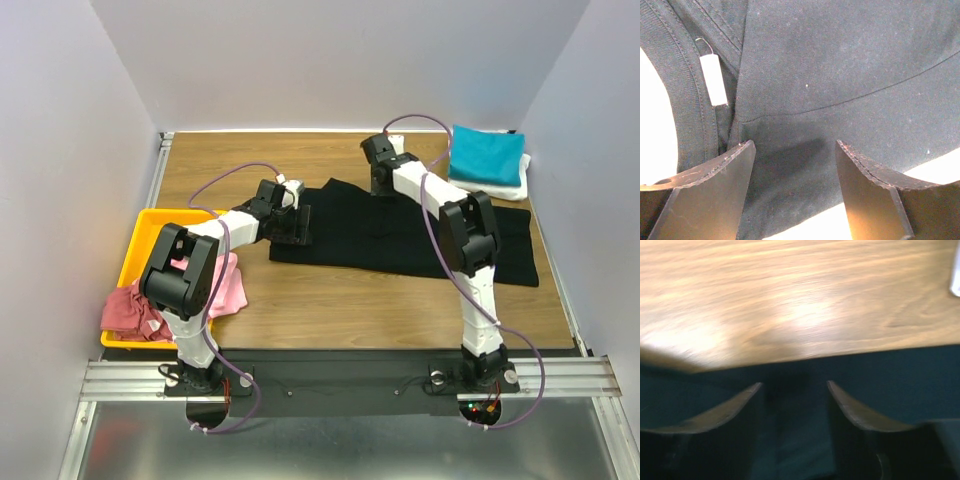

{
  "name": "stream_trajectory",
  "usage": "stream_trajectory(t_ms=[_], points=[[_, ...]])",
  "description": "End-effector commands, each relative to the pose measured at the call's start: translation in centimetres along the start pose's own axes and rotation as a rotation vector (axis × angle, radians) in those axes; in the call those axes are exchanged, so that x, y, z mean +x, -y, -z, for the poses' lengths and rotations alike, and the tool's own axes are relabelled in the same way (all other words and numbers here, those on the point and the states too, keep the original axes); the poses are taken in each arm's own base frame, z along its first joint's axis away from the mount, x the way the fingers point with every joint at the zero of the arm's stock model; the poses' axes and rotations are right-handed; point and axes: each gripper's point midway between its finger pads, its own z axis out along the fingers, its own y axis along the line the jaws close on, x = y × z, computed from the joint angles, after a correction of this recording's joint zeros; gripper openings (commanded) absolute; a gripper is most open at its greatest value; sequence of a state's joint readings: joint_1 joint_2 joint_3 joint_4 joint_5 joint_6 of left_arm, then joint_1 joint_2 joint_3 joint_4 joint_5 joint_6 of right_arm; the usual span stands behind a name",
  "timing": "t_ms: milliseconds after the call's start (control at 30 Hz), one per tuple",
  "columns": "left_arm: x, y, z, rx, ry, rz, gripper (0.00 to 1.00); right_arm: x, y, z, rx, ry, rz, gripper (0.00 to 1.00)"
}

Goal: Fold and stack the t-shirts
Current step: Fold the tshirt

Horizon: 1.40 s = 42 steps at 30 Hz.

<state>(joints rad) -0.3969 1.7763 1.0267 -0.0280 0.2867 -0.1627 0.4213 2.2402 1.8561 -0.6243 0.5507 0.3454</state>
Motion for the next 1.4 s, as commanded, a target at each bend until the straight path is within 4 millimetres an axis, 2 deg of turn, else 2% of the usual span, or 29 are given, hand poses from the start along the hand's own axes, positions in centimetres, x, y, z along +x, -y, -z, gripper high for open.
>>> stream_trajectory(t_ms=[0,33,67,167,200,233,267,300,333,367,433,467,500,533,567,600,633,667,700,767,833,867,1067,1167,1200,1233,1267,1300,1367], points=[[5.2,-3.9,0.5,-0.158,-0.182,0.047,0.79,-3.9,3.6,1.8,0.058,0.073,-0.103,0.67],[5.0,-4.0,0.6,-0.164,-0.180,0.055,0.79,-4.5,4.6,2.5,0.061,0.087,-0.118,0.68],[3.6,-4.0,0.7,-0.176,-0.155,0.052,0.80,-4.1,5.2,2.7,0.067,0.077,-0.110,0.69],[1.3,-3.8,1.6,-0.202,-0.117,0.065,0.82,-3.3,7.4,3.4,0.059,0.050,-0.142,0.70],[-0.4,-3.6,2.3,-0.218,-0.087,0.068,0.82,-2.3,8.9,3.8,0.046,0.024,-0.180,0.70],[-1.4,-3.5,2.8,-0.226,-0.070,0.074,0.83,-1.5,9.8,4.0,0.046,0.005,-0.200,0.70],[-3.2,-3.2,3.3,-0.237,-0.033,0.085,0.83,-1.5,10.9,5.1,0.035,0.011,-0.240,0.70],[-4.1,-3.0,3.9,-0.240,-0.014,0.093,0.83,0.8,12.6,4.4,0.053,-0.044,-0.251,0.70],[-4.4,-2.7,4.4,-0.240,-0.016,0.101,0.84,1.5,13.4,4.5,0.060,-0.057,-0.261,0.70],[-5.6,-2.2,4.9,-0.230,0.010,0.114,0.84,2.3,14.3,4.6,0.071,-0.070,-0.267,0.70],[-6.3,-1.6,5.4,-0.211,0.023,0.127,0.85,3.3,16.7,5.0,0.091,-0.086,-0.303,0.70],[-6.2,-1.1,5.4,-0.189,0.012,0.137,0.86,5.2,17.4,4.8,0.106,-0.123,-0.302,0.70],[-6.3,-0.7,5.4,-0.171,0.006,0.145,0.86,5.9,18.6,4.6,0.112,-0.141,-0.333,0.70],[-5.5,-0.7,4.9,-0.164,-0.028,0.154,0.86,7.1,19.3,4.7,0.120,-0.164,-0.347,0.70],[-5.1,-0.5,4.5,-0.149,-0.050,0.160,0.86,7.7,19.8,4.6,0.119,-0.176,-0.365,0.70],[-3.7,-0.3,3.6,-0.120,-0.100,0.174,0.86,7.9,20.4,4.2,0.105,-0.184,-0.401,0.70],[-2.9,-0.1,3.2,-0.104,-0.127,0.182,0.86,8.4,20.2,4.0,0.093,-0.193,-0.403,0.70],[-2.2,-0.1,2.7,-0.091,-0.144,0.189,0.86,9.0,20.9,3.5,0.100,-0.205,-0.419,0.70],[-0.8,0.1,1.8,-0.063,-0.189,0.208,0.86,9.7,21.0,3.0,0.097,-0.223,-0.418,0.70],[0.2,0.2,0.9,-0.037,-0.213,0.225,0.86,10.5,20.8,2.4,0.097,-0.252,-0.404,0.70],[1.4,-0.2,-0.3,-0.031,-0.247,0.249,0.86,12.3,19.9,1.0,0.085,-0.315,-0.384,0.69],[1.5,-0.4,-0.6,-0.032,-0.249,0.257,0.86,12.3,19.8,1.0,0.075,-0.317,-0.388,0.69],[1.7,-3.0,-2.3,-0.080,-0.260,0.288,0.86,15.0,18.2,0.1,0.029,-0.401,-0.395,0.68],[1.4,-4.8,-2.9,-0.139,-0.264,0.271,0.86,16.0,17.4,0.7,-0.016,-0.437,-0.394,0.67],[0.5,-5.0,-3.0,-0.145,-0.247,0.264,0.86,16.2,17.2,1.0,-0.027,-0.446,-0.394,0.67],[0.5,-5.7,-3.1,-0.161,-0.252,0.265,0.86,16.5,17.0,1.3,-0.040,-0.457,-0.397,0.67],[-0.9,-6.1,-3.1,-0.179,-0.226,0.256,0.86,16.9,17.0,1.8,-0.037,-0.478,-0.402,0.67],[-0.6,-6.6,-3.1,-0.193,-0.237,0.259,0.86,17.1,17.0,2.1,-0.040,-0.491,-0.403,0.67],[-2.2,-7.9,-3.2,-0.220,-0.214,0.265,0.86,17.6,16.8,3.0,-0.045,-0.511,-0.403,0.67]])
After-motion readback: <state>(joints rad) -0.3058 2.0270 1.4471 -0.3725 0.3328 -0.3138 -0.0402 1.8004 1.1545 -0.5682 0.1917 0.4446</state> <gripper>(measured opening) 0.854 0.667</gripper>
